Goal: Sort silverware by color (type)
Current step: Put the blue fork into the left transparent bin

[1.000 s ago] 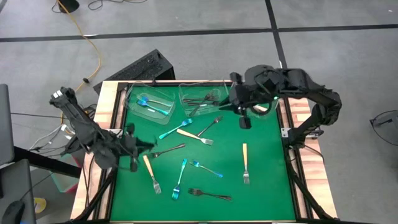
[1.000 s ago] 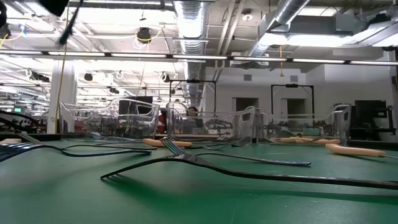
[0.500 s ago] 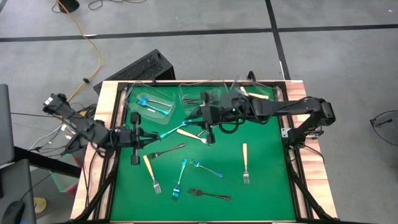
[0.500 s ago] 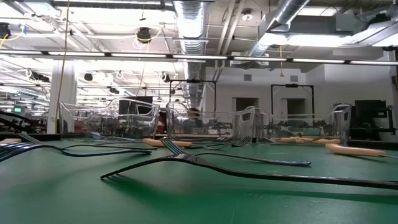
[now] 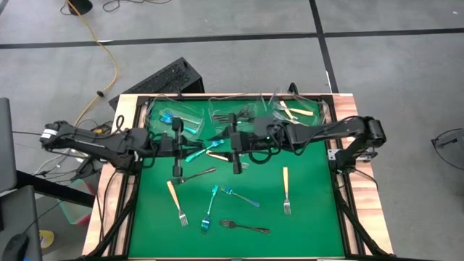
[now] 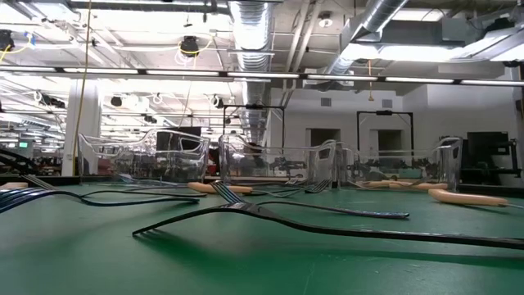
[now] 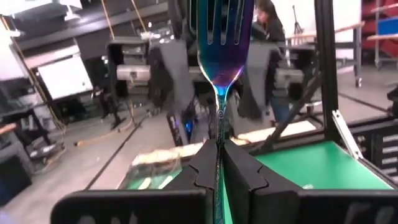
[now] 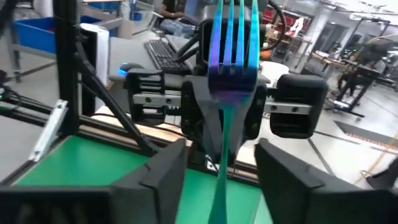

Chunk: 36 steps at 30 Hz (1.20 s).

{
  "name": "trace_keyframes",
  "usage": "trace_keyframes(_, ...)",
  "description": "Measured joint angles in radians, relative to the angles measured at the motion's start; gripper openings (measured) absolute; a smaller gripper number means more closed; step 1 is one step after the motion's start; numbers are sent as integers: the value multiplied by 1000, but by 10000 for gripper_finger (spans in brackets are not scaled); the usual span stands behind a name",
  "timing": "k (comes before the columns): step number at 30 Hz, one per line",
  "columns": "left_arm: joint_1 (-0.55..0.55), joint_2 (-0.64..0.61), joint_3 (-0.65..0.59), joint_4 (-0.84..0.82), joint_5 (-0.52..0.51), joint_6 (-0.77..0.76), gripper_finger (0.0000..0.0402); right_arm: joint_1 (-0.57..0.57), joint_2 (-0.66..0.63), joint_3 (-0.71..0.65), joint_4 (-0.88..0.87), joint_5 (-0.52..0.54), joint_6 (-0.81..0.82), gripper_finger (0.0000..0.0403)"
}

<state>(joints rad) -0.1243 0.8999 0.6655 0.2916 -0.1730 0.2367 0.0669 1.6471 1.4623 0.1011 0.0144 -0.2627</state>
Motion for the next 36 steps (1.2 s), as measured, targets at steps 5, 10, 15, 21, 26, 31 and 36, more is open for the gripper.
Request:
trace_keyframes(5, 47, 63, -1, 22, 38, 6, 0, -2, 31, -1, 31, 20, 0, 257)
trace_keyframes(10, 68, 100, -1, 42, 39, 15, 0, -4, 27, 0, 52, 20, 2, 260)
trace_keyframes(15, 71, 127, -1, 100, 39, 43, 0, -5, 29, 0, 60, 20, 9, 260)
trace_keyframes(21, 71, 135, -1, 121, 39, 49, 0, -6, 29, 0, 39, 20, 27, 259)
trace_keyframes(26, 71, 134, -1, 131, 39, 56, 0, -16, 29, 0, 32, 24, 46, 228)
trace_keyframes(31, 71, 134, -1, 135, 38, 56, 0, -21, 29, 0, 8, 63, 48, 156)
trace_keyframes(36, 71, 134, -1, 147, 34, 58, 0, -23, 28, 0, -6, 65, 60, 60)
